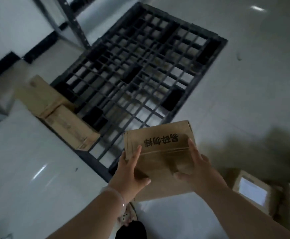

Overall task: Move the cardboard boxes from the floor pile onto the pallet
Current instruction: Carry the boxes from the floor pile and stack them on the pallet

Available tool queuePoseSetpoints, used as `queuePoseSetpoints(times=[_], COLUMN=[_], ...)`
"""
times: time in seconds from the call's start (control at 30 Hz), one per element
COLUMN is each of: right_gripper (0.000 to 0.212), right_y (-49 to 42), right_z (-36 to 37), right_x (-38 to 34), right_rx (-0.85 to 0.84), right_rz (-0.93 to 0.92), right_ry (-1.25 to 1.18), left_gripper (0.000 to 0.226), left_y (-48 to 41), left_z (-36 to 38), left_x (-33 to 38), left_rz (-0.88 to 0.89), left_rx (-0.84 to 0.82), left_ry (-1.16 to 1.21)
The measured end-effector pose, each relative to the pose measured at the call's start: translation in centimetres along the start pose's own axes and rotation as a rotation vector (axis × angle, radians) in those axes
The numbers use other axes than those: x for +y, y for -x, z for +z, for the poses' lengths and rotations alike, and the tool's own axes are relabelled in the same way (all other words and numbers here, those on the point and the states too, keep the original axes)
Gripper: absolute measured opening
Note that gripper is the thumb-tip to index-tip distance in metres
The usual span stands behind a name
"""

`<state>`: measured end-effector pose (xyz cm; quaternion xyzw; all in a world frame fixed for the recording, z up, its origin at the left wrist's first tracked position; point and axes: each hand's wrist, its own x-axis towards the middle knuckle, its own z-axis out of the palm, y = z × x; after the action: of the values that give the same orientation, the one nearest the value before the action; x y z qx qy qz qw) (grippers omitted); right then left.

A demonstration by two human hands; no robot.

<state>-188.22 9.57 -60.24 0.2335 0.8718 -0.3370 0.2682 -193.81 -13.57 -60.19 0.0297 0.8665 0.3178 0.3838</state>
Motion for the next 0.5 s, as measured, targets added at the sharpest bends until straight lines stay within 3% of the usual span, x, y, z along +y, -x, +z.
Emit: queuePoseSetpoints(times=[0.27, 0.5], right_gripper=[0.119, 0.118], right_y=[-7.8, -16.5], right_z=[5.2, 13.1], right_x=[-11.7, -14.0], right_rx=[-0.17, -0.311], right_rz=[-0.137, -0.212], right_ry=[0.163, 0.205], left_gripper=[0.106, 0.107], left_y=[-1.8, -5.4], left_z=[-6.0, -3.3], left_x=[-8.9, -16.3], left_rz=[-0.147, -0.338], left_rx=[0.159, 0.242], left_ry=[0.266, 0.53])
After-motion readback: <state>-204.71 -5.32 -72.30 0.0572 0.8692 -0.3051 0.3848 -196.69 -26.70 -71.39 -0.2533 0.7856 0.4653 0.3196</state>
